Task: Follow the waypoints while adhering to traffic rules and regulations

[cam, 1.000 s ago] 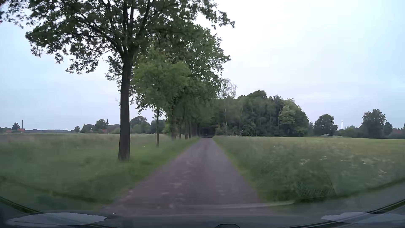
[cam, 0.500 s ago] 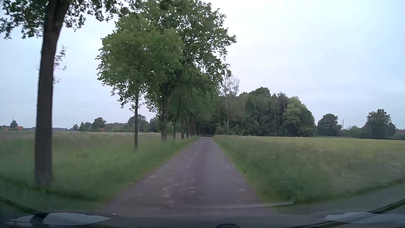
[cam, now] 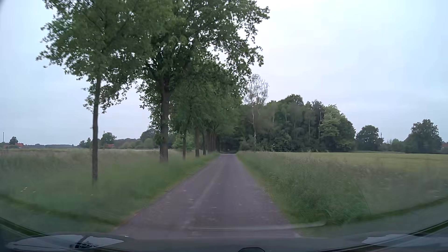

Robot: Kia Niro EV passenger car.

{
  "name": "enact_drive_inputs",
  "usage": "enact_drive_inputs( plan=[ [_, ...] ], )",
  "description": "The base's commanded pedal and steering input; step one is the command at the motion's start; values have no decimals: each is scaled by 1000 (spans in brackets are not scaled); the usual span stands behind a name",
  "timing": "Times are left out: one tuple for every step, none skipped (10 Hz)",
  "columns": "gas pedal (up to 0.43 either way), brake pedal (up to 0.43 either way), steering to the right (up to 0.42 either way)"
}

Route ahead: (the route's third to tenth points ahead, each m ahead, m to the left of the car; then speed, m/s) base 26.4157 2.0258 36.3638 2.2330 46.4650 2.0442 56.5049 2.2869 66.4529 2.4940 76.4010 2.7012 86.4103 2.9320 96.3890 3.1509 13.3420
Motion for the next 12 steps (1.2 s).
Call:
enact_drive_inputs(
  plan=[
    [209,0,-3],
    [209,0,-3],
    [197,0,-3],
    [197,0,-3],
    [197,0,-3],
    [197,0,-3],
    [197,0,-3],
    [189,0,-3],
    [189,0,-4],
    [189,0,-3],
    [177,0,-3],
    [177,0,-3]
  ],
)
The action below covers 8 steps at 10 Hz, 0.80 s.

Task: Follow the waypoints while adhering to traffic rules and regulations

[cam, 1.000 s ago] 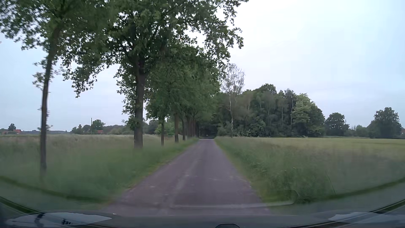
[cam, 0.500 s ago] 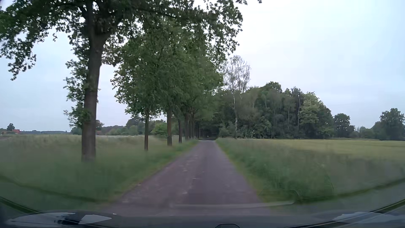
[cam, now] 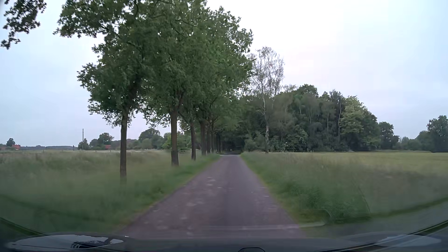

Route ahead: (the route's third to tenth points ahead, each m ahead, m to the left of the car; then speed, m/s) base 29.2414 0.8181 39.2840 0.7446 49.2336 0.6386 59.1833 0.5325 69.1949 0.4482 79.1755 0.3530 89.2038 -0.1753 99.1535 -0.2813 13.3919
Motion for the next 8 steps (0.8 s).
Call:
enact_drive_inputs(
  plan=[
    [177,0,-1],
    [177,0,3],
    [177,0,6],
    [177,0,6],
    [177,0,5],
    [177,0,-1],
    [177,0,-4],
    [177,0,-4]
  ],
)
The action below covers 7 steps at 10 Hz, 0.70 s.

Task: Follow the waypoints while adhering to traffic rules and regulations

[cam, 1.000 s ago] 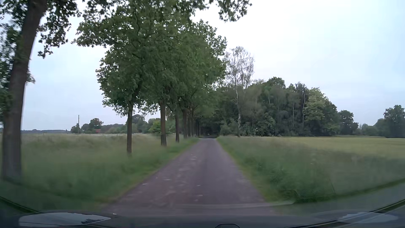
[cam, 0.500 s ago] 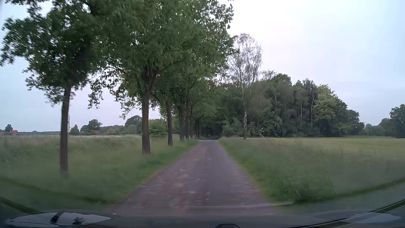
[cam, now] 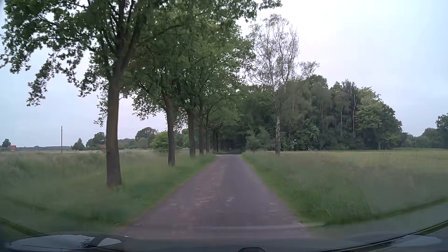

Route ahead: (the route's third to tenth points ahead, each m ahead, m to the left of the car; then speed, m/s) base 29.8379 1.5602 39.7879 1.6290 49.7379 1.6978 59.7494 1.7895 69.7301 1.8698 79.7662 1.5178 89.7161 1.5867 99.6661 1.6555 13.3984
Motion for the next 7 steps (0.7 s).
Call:
enact_drive_inputs(
  plan=[
    [177,0,-3],
    [177,0,1],
    [177,0,2],
    [177,0,2],
    [177,0,0],
    [177,0,0],
    [177,0,0]
  ],
)
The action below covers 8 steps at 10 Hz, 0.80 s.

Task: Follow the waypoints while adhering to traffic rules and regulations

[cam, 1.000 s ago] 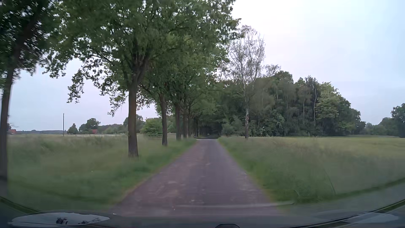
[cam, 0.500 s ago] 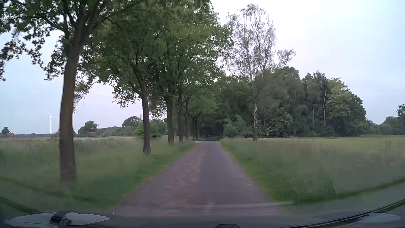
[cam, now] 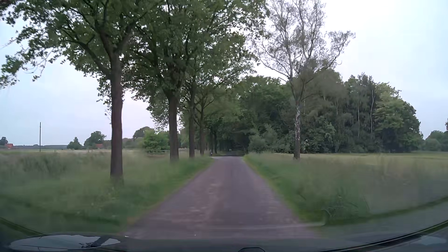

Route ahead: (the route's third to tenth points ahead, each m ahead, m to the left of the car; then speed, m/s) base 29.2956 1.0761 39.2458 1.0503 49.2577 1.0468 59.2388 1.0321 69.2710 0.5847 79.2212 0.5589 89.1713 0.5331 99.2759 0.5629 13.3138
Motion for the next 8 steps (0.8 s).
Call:
enact_drive_inputs(
  plan=[
    [177,0,0],
    [177,0,0],
    [177,0,0],
    [177,0,0],
    [177,0,0],
    [177,0,0],
    [177,0,0],
    [177,0,0]
  ],
)
